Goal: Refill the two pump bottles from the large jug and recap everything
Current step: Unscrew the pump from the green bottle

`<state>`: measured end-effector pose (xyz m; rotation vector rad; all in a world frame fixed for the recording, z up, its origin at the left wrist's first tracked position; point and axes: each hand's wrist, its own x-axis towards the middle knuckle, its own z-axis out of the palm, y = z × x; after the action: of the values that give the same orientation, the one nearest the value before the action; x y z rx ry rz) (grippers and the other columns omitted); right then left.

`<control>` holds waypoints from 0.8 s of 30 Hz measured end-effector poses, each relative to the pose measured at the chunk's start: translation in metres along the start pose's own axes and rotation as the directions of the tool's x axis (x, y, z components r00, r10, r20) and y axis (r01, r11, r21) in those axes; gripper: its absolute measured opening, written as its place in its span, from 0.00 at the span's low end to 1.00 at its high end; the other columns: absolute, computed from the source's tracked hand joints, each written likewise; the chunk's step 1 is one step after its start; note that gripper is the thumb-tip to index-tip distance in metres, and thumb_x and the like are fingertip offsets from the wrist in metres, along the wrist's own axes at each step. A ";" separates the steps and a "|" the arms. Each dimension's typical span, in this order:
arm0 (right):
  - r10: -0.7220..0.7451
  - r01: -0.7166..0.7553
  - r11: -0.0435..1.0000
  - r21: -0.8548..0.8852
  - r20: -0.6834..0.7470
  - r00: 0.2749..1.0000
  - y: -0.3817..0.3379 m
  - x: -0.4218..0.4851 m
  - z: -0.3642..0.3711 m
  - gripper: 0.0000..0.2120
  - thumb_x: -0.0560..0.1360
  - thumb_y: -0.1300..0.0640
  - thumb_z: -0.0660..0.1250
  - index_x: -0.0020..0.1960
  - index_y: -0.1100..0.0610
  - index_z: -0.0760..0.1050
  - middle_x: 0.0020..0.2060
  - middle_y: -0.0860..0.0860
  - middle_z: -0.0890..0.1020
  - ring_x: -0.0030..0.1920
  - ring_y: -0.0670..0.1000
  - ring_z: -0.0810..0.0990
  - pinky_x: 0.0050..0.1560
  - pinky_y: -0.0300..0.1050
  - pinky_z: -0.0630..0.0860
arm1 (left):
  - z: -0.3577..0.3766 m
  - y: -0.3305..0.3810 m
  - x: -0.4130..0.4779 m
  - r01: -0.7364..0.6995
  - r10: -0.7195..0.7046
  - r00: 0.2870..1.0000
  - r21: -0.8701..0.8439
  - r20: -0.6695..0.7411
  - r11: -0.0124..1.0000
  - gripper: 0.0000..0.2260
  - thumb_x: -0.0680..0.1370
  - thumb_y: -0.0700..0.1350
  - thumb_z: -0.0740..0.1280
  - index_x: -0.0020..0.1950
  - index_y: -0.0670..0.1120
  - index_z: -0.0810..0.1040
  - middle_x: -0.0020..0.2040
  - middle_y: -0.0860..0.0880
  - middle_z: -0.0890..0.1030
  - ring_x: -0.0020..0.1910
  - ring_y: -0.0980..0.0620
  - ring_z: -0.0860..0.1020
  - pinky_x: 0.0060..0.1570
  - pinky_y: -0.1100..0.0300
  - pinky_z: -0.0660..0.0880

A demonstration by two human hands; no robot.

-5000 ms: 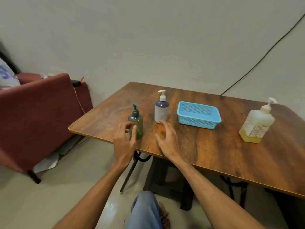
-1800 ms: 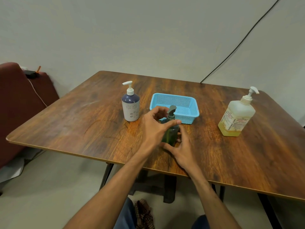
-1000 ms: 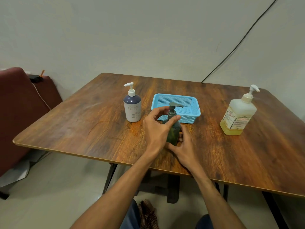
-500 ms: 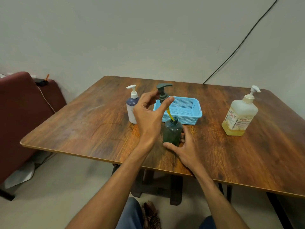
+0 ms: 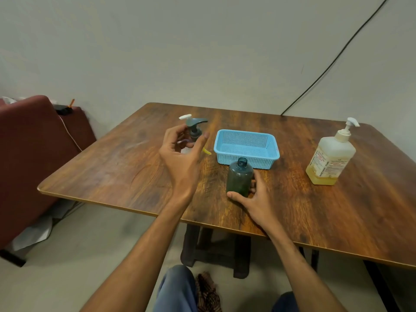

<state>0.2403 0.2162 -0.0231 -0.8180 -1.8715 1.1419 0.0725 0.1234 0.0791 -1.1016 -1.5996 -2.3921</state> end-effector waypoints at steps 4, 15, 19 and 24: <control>0.009 -0.009 1.000 0.002 -0.002 1.000 -0.003 -0.002 0.000 0.38 0.69 0.53 0.80 0.69 0.38 0.62 0.61 0.32 0.71 0.60 0.35 0.73 0.55 0.32 0.72 | -0.012 -0.028 -0.017 -0.002 -0.010 0.998 0.163 0.069 0.987 0.13 0.73 0.40 0.78 0.55 0.42 0.79 0.53 0.47 0.81 0.50 0.55 0.80 0.48 0.66 0.78; -0.001 0.000 1.000 -0.023 -0.025 1.000 0.000 -0.001 0.002 0.40 0.68 0.52 0.81 0.72 0.41 0.63 0.66 0.40 0.73 0.61 0.38 0.74 0.60 0.41 0.74 | -0.029 -0.087 -0.050 -0.025 -0.166 0.945 0.566 0.284 0.824 0.12 0.72 0.35 0.75 0.49 0.45 0.77 0.53 0.48 0.75 0.50 0.53 0.76 0.50 0.64 0.76; -0.017 0.016 0.999 -0.042 -0.032 0.999 0.001 0.000 0.002 0.41 0.67 0.52 0.81 0.73 0.44 0.64 0.69 0.46 0.73 0.63 0.43 0.75 0.61 0.45 0.76 | -0.028 -0.088 -0.052 -0.043 -0.212 0.926 0.646 0.313 0.762 0.11 0.73 0.37 0.75 0.48 0.46 0.75 0.51 0.49 0.73 0.48 0.54 0.73 0.47 0.65 0.70; -0.022 0.020 0.999 -0.051 -0.038 0.999 0.000 0.000 0.002 0.40 0.67 0.51 0.81 0.73 0.44 0.64 0.69 0.45 0.73 0.64 0.44 0.75 0.61 0.43 0.76 | -0.028 -0.091 -0.052 -0.049 -0.222 0.924 0.673 0.312 0.738 0.11 0.73 0.41 0.76 0.48 0.47 0.75 0.51 0.50 0.73 0.48 0.54 0.73 0.49 0.61 0.73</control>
<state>0.2382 0.2152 -0.0238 -0.8409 -1.8791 1.0626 0.0586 0.1252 -0.0292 -1.3578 -2.4018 -1.4141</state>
